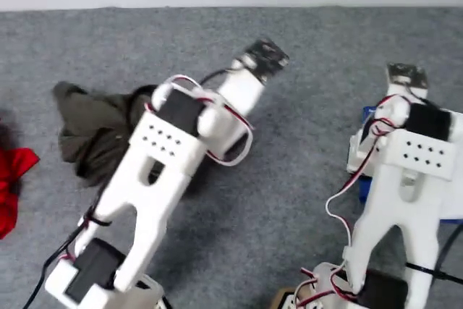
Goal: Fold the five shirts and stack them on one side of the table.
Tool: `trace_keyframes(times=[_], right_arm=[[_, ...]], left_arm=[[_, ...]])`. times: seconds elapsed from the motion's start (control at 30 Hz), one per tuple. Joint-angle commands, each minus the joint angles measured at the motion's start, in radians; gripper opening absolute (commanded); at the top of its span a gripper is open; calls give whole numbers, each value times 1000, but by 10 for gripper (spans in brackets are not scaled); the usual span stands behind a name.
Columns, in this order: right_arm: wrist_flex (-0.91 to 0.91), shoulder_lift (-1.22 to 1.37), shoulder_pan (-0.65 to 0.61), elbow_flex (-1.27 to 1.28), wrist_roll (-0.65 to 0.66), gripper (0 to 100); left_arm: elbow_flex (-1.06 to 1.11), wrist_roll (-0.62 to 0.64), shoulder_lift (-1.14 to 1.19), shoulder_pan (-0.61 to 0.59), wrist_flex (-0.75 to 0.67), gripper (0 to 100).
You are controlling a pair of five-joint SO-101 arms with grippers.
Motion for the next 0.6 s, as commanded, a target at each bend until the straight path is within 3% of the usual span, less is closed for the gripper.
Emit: trace_keyframes(times=[0.0, 0.37, 0.57], right_arm=[[41, -81, 53, 9, -5, 9], [39, -263, 59, 143, 155, 9], [28, -275, 53, 157, 153, 9]], left_arm=[[-47, 3, -89, 94, 6, 13], [-59, -2, -278, 110, 25, 13], [-58, -8, -374, -109, 97, 13]])
